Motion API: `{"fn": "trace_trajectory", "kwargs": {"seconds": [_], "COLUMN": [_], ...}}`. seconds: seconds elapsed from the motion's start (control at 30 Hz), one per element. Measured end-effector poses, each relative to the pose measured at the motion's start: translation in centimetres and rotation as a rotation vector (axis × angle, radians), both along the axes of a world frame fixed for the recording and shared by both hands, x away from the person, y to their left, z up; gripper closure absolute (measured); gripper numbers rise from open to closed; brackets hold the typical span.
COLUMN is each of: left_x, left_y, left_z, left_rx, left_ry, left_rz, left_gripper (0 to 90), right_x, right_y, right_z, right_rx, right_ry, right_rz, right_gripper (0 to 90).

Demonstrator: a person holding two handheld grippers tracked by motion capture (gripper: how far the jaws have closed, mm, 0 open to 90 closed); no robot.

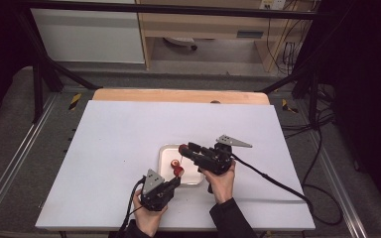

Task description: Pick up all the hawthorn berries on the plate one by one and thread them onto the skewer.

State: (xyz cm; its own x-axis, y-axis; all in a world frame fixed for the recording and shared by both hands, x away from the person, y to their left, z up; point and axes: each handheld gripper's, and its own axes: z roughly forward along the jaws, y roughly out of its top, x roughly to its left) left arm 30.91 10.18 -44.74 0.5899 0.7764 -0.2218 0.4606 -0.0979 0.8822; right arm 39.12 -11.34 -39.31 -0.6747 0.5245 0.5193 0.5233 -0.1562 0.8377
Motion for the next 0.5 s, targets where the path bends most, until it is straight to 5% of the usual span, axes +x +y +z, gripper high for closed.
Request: {"fn": "trace_trajectory", "kwargs": {"seconds": [0.13,0.5], "left_x": [0.04,0.05], "left_y": [-0.09,0.3], "left_z": [-0.08,-0.26], "left_rx": [0.01,0.002], "left_ry": [0.004,0.025], "left_rz": [-0.007,0.009], "left_gripper": [88.9,88.9], "right_x": [0.27,-0.25], "right_y": [0.18,0.42], "right_z": [-0.07,-0.26], "right_rx": [-0.007,0.001], "right_ry": [0.011,0.022], "right_rz": [0.02,0.009], "right_gripper": [60.8,62.2]}}
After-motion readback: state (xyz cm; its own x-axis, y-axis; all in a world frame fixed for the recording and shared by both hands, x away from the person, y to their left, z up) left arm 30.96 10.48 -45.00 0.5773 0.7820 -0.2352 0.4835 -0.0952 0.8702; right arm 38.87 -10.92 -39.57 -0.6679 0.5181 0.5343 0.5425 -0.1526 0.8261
